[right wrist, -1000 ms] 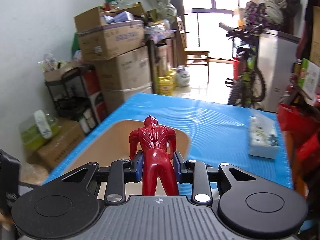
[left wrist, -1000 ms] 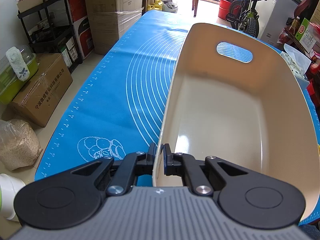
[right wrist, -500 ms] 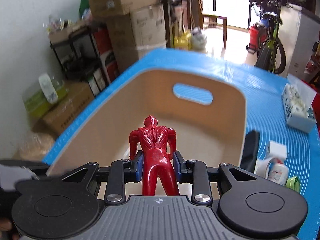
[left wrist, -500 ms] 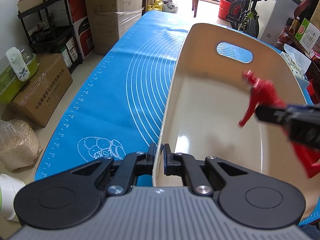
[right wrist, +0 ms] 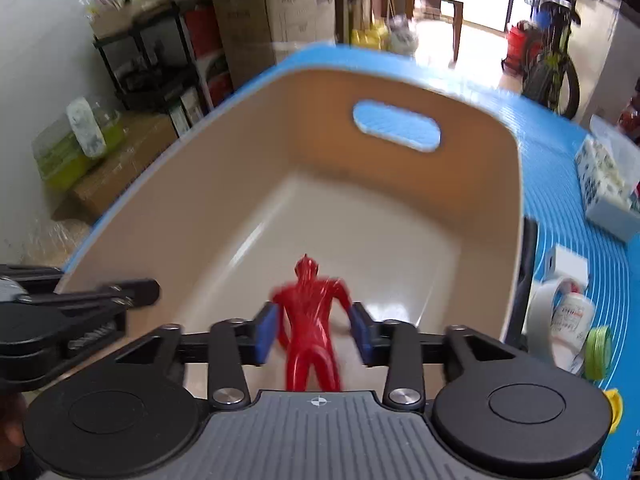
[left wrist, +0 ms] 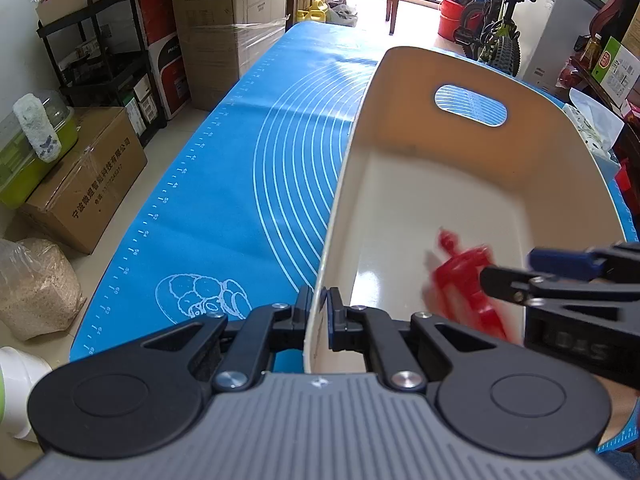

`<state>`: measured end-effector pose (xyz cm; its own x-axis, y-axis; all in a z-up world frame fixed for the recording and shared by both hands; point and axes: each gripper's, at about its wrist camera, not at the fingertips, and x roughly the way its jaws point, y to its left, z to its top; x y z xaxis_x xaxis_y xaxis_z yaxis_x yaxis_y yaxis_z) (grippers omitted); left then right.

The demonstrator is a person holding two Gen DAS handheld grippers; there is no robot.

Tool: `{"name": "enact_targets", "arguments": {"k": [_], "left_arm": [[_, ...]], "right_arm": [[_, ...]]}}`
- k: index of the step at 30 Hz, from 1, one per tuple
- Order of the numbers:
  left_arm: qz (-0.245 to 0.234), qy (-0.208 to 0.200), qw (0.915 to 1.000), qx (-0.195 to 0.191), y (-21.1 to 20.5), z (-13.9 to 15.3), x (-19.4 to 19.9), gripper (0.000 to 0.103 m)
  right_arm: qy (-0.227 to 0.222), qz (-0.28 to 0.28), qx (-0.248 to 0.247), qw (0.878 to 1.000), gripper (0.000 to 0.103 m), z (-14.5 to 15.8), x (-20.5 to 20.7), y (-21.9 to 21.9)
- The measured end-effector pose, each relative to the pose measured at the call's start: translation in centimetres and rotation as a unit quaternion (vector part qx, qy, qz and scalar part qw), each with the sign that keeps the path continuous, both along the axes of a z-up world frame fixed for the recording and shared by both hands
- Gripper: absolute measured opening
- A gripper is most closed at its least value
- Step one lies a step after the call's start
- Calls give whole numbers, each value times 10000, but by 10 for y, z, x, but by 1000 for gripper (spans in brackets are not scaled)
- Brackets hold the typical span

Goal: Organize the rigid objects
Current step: 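Lower the red figure into the basket and open the right tool, then move the right tool to the yellow toy piece and grasp it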

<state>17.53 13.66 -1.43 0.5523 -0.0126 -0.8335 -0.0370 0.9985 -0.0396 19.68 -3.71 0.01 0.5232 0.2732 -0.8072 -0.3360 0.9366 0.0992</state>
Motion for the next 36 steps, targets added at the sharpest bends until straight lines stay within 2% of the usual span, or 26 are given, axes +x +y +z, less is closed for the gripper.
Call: {"name": "enact_targets", "arguments": {"k": [5,9,16,22,28,36], "left_arm": [[-2,-3,10000,-4,0,0,0,9],[-4,-2,10000,-1,0,0,-1,9],[0,-3,10000,-14,0,-1,0,9],[3,-3,10000,-24,0,-1,0,9],[9,-5,10000,-28,-1,-2,-1,9],[11,-6,10000,-25,-1,-2,-1,9]], "right_arm": [[-277,-161,321,9990,71,29,-7,-22],[-462,-393,539,9967,74,47,-10,-49],[-771,-914,481,9917,84,63,-18,-110],[-570,-1419,289,9878,91,38,-20,-174],[-190,-1996,-67,9797,91,-3,-21,-216],[389,-2795,167,9592,88,-52,-17,-252]]}}
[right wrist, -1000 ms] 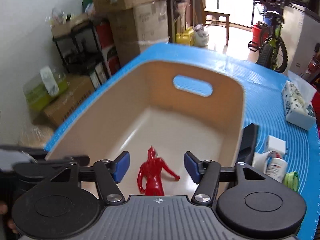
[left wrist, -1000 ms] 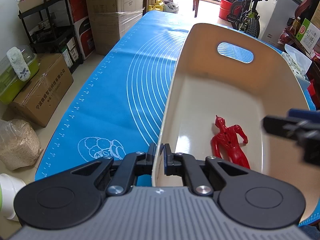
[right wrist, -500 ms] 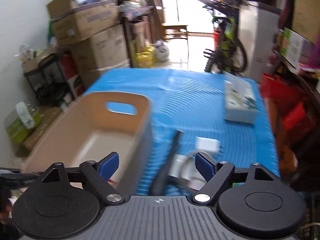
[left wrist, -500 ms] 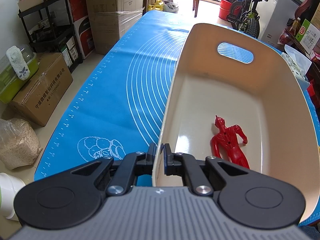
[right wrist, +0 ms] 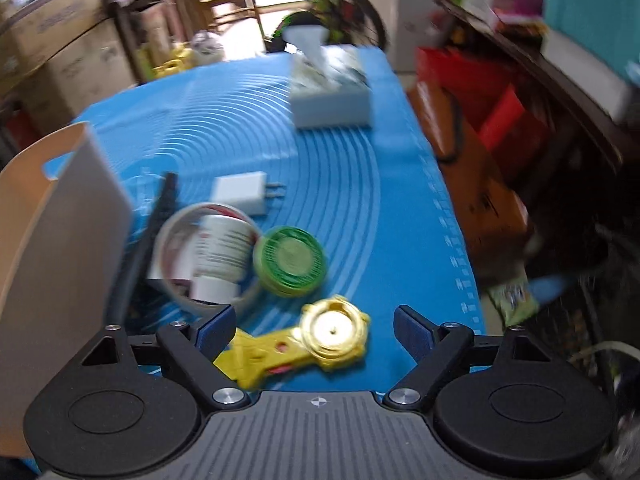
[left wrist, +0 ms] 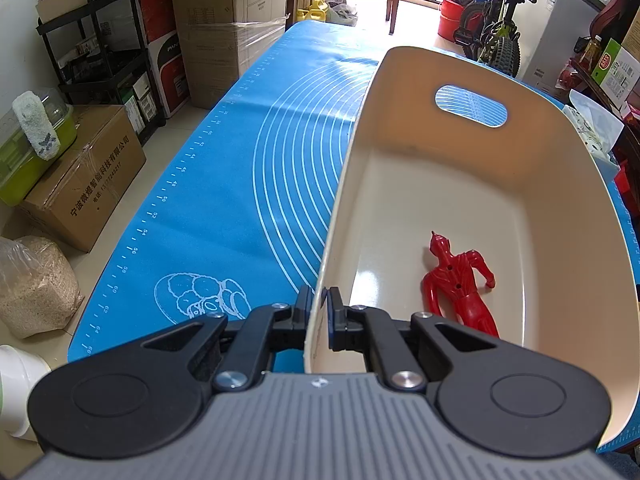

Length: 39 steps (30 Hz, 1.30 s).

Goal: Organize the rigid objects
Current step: 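Move the right tool to the yellow toy piece and grasp it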

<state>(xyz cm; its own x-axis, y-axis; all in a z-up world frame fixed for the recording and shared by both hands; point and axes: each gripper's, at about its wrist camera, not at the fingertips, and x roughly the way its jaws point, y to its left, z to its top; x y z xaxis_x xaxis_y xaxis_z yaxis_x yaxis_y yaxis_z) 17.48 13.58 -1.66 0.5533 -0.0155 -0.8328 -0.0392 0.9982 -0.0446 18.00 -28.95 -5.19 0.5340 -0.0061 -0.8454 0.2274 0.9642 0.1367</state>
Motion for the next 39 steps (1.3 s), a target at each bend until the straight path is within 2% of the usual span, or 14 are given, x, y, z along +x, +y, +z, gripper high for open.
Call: {"name": "enact_targets", "arguments": {"k": [12,24,27,31,34,39], "left_arm": [[-4,0,10000,-3,0,0,0,9],[-8,-1,10000,-9,0,0,0,9],[-6,3,10000,-20,0,-1,0,9],[-5,2,10000,-17,0,-1,0,9],[-7,3,10000,-22,0,-1,0,9],[-7,2,10000,-19,0,-1,0,9]], "right_arm": [[347,-565,81,9978,83,-27,17,-5],[558,-1235,-152,9907,82,-27,17,18],[517,-1233,-277,9906,76,-27,16,25],[376,-1310,-320,9901,58,-24,11,26],[262,-1335,-181,9905,54,-23,6,21],[56,-1163,-97,9932,54,-23,-4,16]]}}
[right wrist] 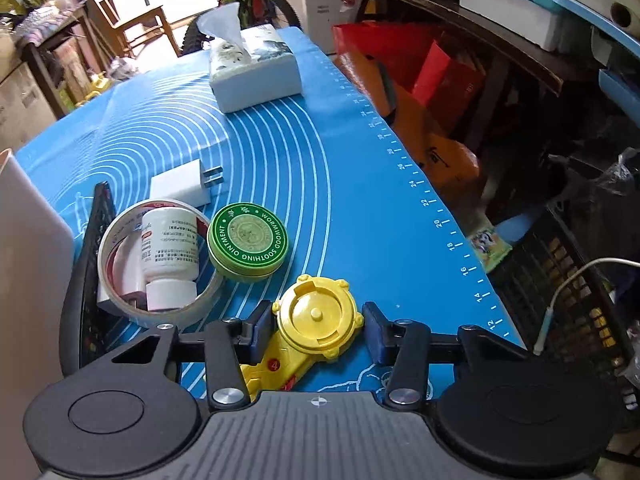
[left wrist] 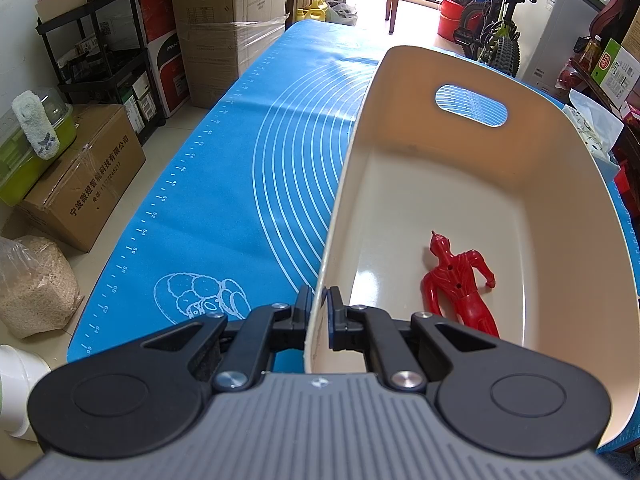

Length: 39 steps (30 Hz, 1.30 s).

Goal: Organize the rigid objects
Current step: 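Move the right tool to the yellow toy piece and grasp it, then carry the yellow piece into the basket and release it beside the figure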

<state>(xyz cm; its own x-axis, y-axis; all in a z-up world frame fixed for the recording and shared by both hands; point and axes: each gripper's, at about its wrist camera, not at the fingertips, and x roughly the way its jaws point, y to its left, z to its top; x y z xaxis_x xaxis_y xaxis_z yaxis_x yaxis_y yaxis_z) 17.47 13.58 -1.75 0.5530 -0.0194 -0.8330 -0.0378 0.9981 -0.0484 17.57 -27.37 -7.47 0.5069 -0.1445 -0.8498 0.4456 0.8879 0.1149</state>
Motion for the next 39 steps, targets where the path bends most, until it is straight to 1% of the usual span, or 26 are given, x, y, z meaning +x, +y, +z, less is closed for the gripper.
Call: {"name": "enact_targets", "arguments": {"k": [5,8,12,16,24,27,30,35,39], "left_arm": [[3,0,10000,0,0,0,0,9],[-1,-2,10000,2,0,0,0,9],[0,0,10000,0,0,0,0,9],[2,0,10000,-4,0,0,0,9],[3,3,10000,-8,0,0,0,9],[7,3,10000,-8,0,0,0,9],[27,5,10000,-25,1,0,1,9],[28,5,10000,-31,1,-1,1,9],[35,6,10000,-41,1,-1,1,9]], "right_arm": [[-264,36,145,9995,54,4,-11,-5],[-422,163,129,9989,54,9,-18,-5],[-586,277,140,9978,54,17,-26,-5],[-683,247,267,9970,54,24,-32,-8],[-982,347,408,9937,54,55,-35,-1],[-1159,471,485,9910,54,72,-33,9],[-1382,753,491,9863,54,91,-30,24],[-1742,1249,576,9751,54,123,-19,57],[-1941,1655,582,9652,54,142,-6,90]]}}
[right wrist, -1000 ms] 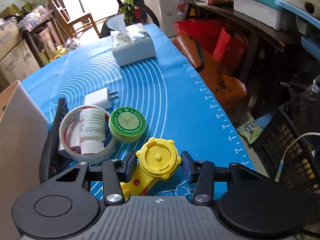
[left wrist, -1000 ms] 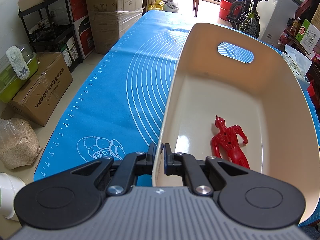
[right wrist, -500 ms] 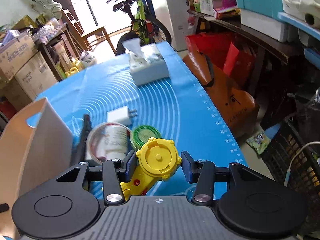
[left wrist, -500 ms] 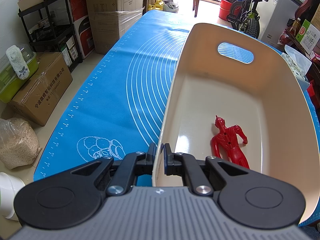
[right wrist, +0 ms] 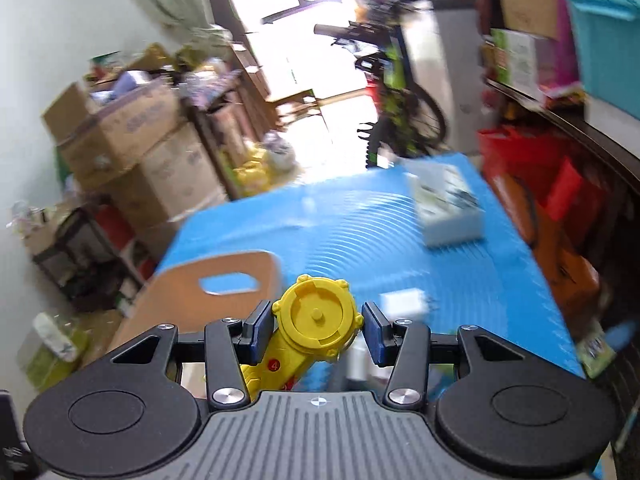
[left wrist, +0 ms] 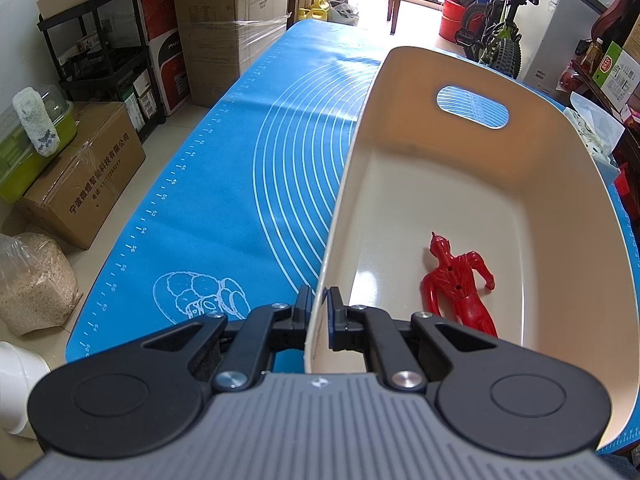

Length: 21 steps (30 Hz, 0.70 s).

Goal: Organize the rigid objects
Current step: 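Carry the yellow piece into the basket and release it beside the figure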

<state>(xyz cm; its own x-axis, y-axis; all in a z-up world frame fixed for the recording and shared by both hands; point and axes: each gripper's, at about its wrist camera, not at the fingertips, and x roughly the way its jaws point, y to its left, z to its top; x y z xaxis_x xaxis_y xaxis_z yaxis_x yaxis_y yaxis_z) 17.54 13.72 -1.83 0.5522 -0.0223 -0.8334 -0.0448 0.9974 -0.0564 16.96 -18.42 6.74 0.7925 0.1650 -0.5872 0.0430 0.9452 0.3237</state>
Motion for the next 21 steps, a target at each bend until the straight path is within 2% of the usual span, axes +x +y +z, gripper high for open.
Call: {"name": "enact_targets", "arguments": {"k": [5,9,15,21], "left_arm": [[5,1,10000,-16,0,-1,0,9],[13,2,10000,-28,0,-1,0,9],[20,3,10000,-42,-1,-1,0,9],[22,1,10000,-51,-1,0,0,9]], "right_arm": [[-119,382,-135,9991,54,8,13,46],[-115,701,-463,9964,54,4,17,84],[190,1056,-946,9897,54,-18,27,123],[632,1387,-1210,9809,54,-45,31,146]]}}
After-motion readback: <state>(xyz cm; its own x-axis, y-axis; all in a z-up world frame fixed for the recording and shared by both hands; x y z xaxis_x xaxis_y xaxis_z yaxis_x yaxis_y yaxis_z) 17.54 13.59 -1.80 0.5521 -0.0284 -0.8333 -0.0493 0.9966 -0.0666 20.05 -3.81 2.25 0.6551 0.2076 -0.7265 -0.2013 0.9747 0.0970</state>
